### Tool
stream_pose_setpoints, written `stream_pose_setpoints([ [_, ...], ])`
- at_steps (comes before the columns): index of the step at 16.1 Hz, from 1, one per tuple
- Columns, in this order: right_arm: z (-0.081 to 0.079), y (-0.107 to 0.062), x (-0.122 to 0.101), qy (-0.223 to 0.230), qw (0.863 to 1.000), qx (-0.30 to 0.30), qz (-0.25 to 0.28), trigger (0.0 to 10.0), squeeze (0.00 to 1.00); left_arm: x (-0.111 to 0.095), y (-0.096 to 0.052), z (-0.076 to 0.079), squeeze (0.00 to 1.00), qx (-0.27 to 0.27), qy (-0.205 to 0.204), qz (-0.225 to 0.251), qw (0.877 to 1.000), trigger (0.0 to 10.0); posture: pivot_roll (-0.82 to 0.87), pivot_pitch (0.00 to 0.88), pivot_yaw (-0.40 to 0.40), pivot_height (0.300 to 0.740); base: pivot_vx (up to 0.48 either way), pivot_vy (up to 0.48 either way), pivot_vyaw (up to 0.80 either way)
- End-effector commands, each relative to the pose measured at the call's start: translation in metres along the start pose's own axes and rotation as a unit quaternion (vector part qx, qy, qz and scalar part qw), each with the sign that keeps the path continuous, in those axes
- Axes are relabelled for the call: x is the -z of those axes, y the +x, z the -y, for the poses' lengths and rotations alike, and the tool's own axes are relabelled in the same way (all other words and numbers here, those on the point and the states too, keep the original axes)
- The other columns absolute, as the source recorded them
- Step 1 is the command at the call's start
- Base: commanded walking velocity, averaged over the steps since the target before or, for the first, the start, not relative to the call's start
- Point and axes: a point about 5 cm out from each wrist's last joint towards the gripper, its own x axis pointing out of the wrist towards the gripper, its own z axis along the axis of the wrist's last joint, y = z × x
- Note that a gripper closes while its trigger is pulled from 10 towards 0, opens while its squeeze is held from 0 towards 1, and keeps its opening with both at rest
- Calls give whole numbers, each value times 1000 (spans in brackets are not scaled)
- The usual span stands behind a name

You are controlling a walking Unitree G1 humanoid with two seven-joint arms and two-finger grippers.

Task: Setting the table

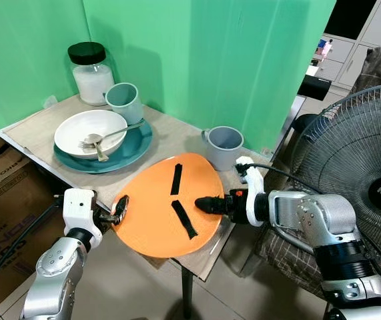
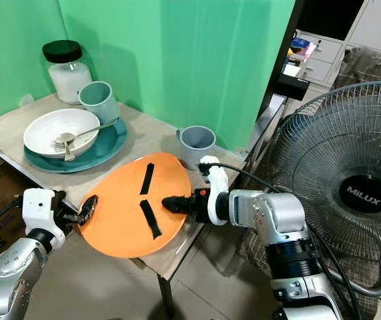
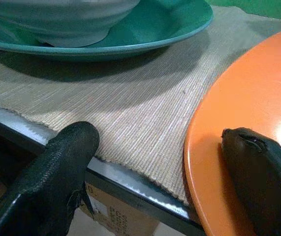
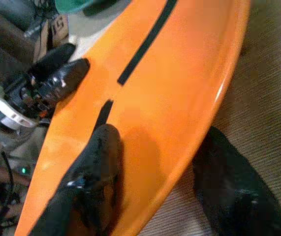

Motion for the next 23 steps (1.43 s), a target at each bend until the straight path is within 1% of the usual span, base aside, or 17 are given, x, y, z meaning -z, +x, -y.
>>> stream_pose_setpoints([
  [1, 0, -2, -6, -2, 1000, 6, 12, 0, 0, 25, -5, -6, 0, -26, 3, -64, 998, 10000, 69, 0, -29, 740, 0, 0, 0],
  [4, -3, -4, -9, -5, 1000, -3, 27, 0, 0, 18, 0, -10, 0, -47, 12, -46, 998, 10000, 66, 0, -25, 740, 0, 0, 0],
  [7, -6, -5, -10, -2, 999, -14, 32, 0, 0, 16, 2, -13, 0, -55, 16, -41, 998, 10000, 64, 0, -22, 740, 0, 0, 0],
  [10, -9, -4, -7, -3, 999, -22, 27, 0, 0, 16, 3, -14, 0, -65, 21, -39, 997, 10000, 65, 0, -27, 740, 0, 0, 0],
  [15, -10, -2, -6, -1, 999, -24, 23, 0, 0, 18, 3, -16, 0, -77, 22, -36, 996, 10000, 70, 0, -36, 740, 0, 0, 0],
  [17, -9, -3, -5, 5, 999, -24, 24, 0, 0, 14, 4, -16, 0, -80, 21, -24, 996, 10000, 70, 0, -39, 740, 0, 0, 0],
  [18, -8, -4, -4, 6, 999, -23, 25, 0, 0, 10, 5, -14, 0, -76, 21, -13, 997, 10000, 71, 0, -41, 740, 0, 0, 0],
  [19, -6, -9, -4, 12, 999, -21, 34, 0, 0, 0, 5, -9, 0, -55, 11, 16, 998, 10000, 75, 0, -43, 740, 0, 0, 0],
  [20, -5, -15, -4, 16, 999, -22, 45, 0, 0, -12, 5, -2, 0, -23, 2, 45, 999, 10000, 77, 0, -43, 740, 0, 0, 0],
  [21, -4, -22, -3, 15, 998, -26, 57, 0, 0, -22, 4, 5, 0, 7, 4, 65, 998, 10000, 79, 0, -43, 740, 0, 0, 0],
  [22, -5, -25, -3, 14, 998, -30, 61, 0, 0, -26, 4, 7, 0, 18, 10, 71, 997, 10000, 79, 0, -41, 740, 0, 0, 0],
  [23, -6, -31, -2, 10, 997, -41, 68, 0, 0, -34, 4, 13, 0, 44, 18, 83, 995, 10000, 78, 0, -40, 740, 0, 0, 0],
])
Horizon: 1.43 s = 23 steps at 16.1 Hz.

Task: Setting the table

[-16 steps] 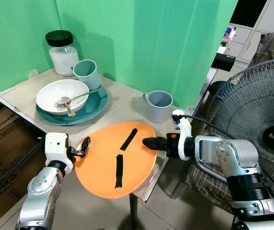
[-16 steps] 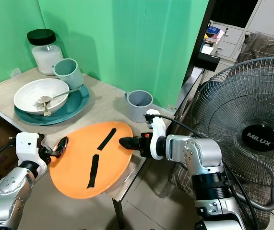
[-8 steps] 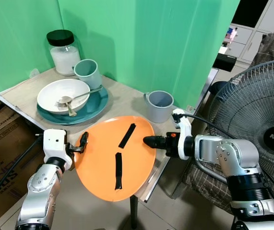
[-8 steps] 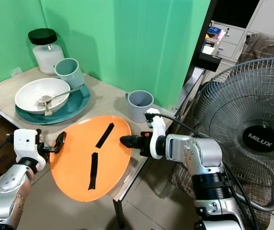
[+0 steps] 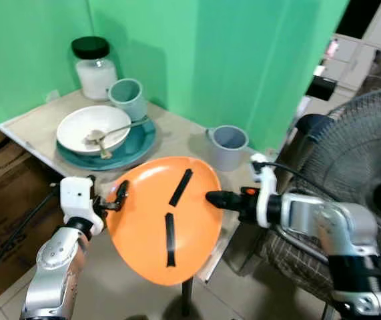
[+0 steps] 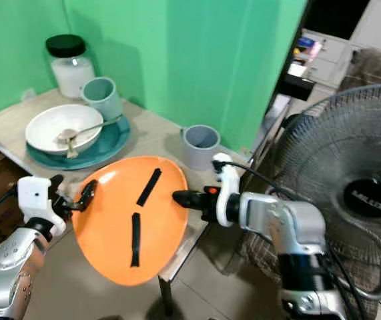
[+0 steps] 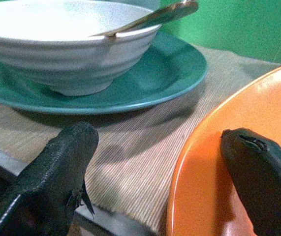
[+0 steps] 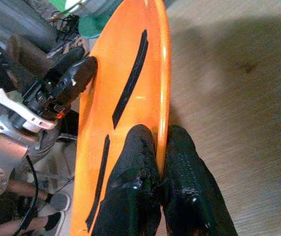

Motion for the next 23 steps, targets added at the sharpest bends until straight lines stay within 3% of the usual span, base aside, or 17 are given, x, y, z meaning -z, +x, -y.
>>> stream_pose_setpoints([
  [1, -4, -9, -6, -10, 1000, -12, 15, 0, 0, -7, 1, 7, 0, 30, 7, 7, 999, 10000, 76, 0, -35, 740, 0, 0, 0],
  [2, -4, -16, -5, -13, 1000, -15, 24, 0, 0, -17, 2, 15, 804, 68, 7, 22, 997, 10000, 73, 0, -27, 740, 0, 0, 0],
  [3, -4, -24, -6, -10, 999, -15, 43, 0, 0, -28, 3, 21, 1000, 98, 3, 37, 994, 10000, 70, 0, -23, 740, 0, 0, 0],
  [4, -4, -28, -7, -9, 998, -14, 54, 0, 0, -35, 5, 24, 1000, 113, 11, 46, 993, 10000, 67, 0, -16, 740, 0, 0, 0],
  [5, -4, -34, -8, -11, 998, -13, 68, 0, 0, -44, 7, 30, 875, 131, 19, 60, 989, 10000, 65, 0, -8, 740, 0, 0, 0],
  [6, -4, -36, -8, -11, 997, -12, 71, 0, 0, -46, 7, 31, 875, 137, 20, 64, 988, 10000, 65, 0, -8, 740, 0, 0, 0],
  [7, -6, -44, -10, -13, 996, -16, 88, 0, 0, -58, 8, 37, 0, 155, 18, 79, 985, 10000, 64, 0, 0, 740, 0, 0, 0],
  [10, -5, -63, -21, -23, 990, 1, 141, 0, 0, -86, 11, 40, 0, 171, 20, 117, 978, 10000, 66, 0, 3, 740, 0, 0, 0],
  [12, -11, -87, -35, -35, 976, 9, 214, 0, 0, -116, 11, 41, 0, 180, 49, 154, 970, 10000, 67, 0, 18, 740, 0, 0, 0],
  [14, -22, -108, -49, -87, 947, 47, 304, 0, 0, -150, 5, 42, 0, 181, 49, 201, 961, 10000, 63, 0, 31, 740, 0, 0, 0],
  [16, -32, -124, -57, -125, 914, 95, 375, 0, 0, -166, -2, 34, 0, 154, 41, 220, 962, 10000, 59, 0, 43, 740, 0, 0, 0],
  [17, -41, -129, -59, -152, 897, 117, 399, 9686, 0, -167, -5, 29, 0, 132, 63, 217, 965, 10000, 58, 0, 49, 740, 0, 0, 0],
  [19, -55, -129, -52, -180, 882, 116, 420, 10000, 0, -155, -3, 18, 0, 75, 72, 188, 977, 10000, 56, 0, 48, 740, 0, 0, 0],
  [21, -56, -123, -42, -171, 879, 124, 427, 10000, 0, -142, 1, 11, 0, 26, 103, 161, 981, 10000, 54, 0, 50, 740, 0, 0, 0],
  [23, -53, -113, -40, -150, 881, 127, 431, 10000, 0, -136, 1, 16, 0, 21, 78, 159, 984, 10000, 57, 0, 48, 740, 0, 0, 0],
])
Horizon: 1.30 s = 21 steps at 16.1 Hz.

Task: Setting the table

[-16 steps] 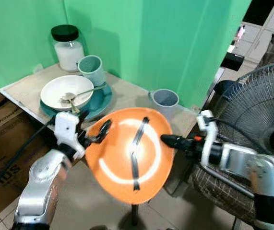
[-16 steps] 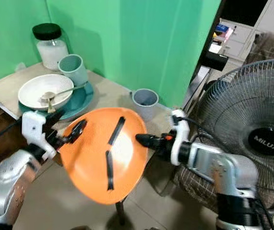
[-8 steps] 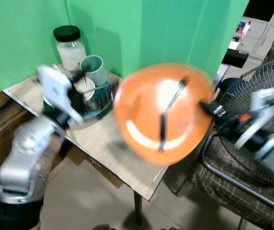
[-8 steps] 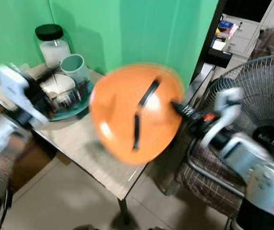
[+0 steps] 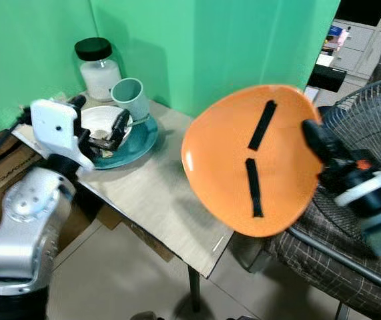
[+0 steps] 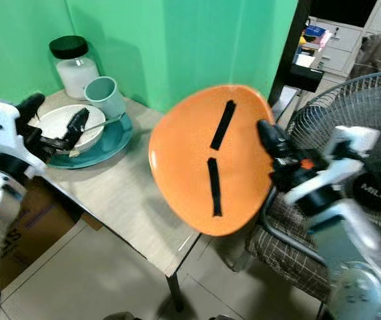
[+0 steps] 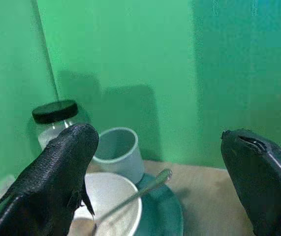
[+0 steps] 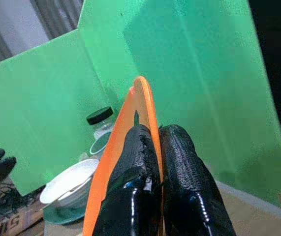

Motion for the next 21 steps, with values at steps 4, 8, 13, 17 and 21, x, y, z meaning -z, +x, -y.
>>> stream_pose_setpoints([
  [4, -13, 9, 1, 7, 999, -29, 14, 10000, 0, 4, -1, 3, 0, -11, 17, -9, 1000, 10000, 73, 0, 30, 740, 0, 0, -716],
  [8, -19, 13, 6, 16, 999, -43, 8, 7569, 0, 4, -3, 1, 0, -19, 20, -11, 1000, 10000, 80, 0, 25, 740, 0, 0, -800],
  [13, -24, 14, 5, 19, 998, -58, 14, 0, 0, 6, -2, 7, 0, -11, 22, -15, 1000, 10000, 77, 0, 28, 740, 0, 0, -800],
  [17, -25, 14, 3, 32, 998, -57, 14, 10000, 0, 13, 1, 26, 0, 31, 32, -28, 999, 10000, 69, 0, 30, 740, 0, 0, -800],
  [21, -25, 11, 10, 33, 998, -44, 0, 10000, 0, 26, -2, 41, 0, 67, 26, -63, 995, 10000, 59, 0, 29, 740, 0, 0, -800],
])
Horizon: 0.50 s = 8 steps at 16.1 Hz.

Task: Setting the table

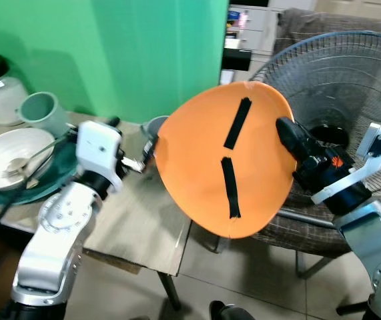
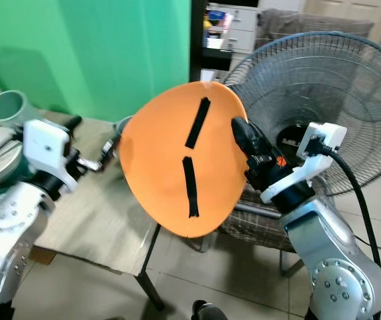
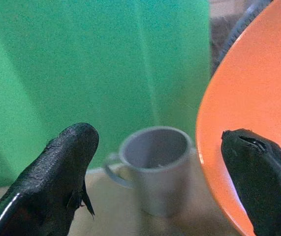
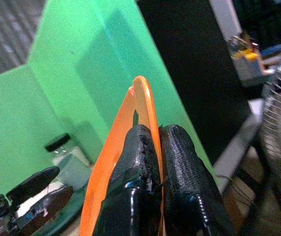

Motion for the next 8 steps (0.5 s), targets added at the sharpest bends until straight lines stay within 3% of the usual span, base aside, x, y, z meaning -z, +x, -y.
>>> stream_pose_setpoints([
  [1, -7, 1, -3, -1, 1000, -14, 10, 10000, 0, 3, 0, 2, 0, 1, 3, -10, 1000, 10000, 59, 0, 28, 740, 0, 0, -800],
  [2, -8, 2, -3, 0, 1000, -16, 11, 10000, 0, 2, 0, 3, 0, -1, 8, -7, 1000, 10000, 60, 0, 25, 740, 0, 0, -800],
  [5, -8, 2, -3, 4, 1000, -17, 10, 10000, 0, -6, 2, 2, 0, -11, 3, 18, 1000, 10000, 62, 0, 20, 740, 0, 0, 0],
  [8, -6, 2, -2, 4, 1000, -13, 6, 10000, 0, -10, 3, 0, 0, -15, 0, 28, 999, 10000, 65, 0, 19, 740, 0, 0, -800],
])
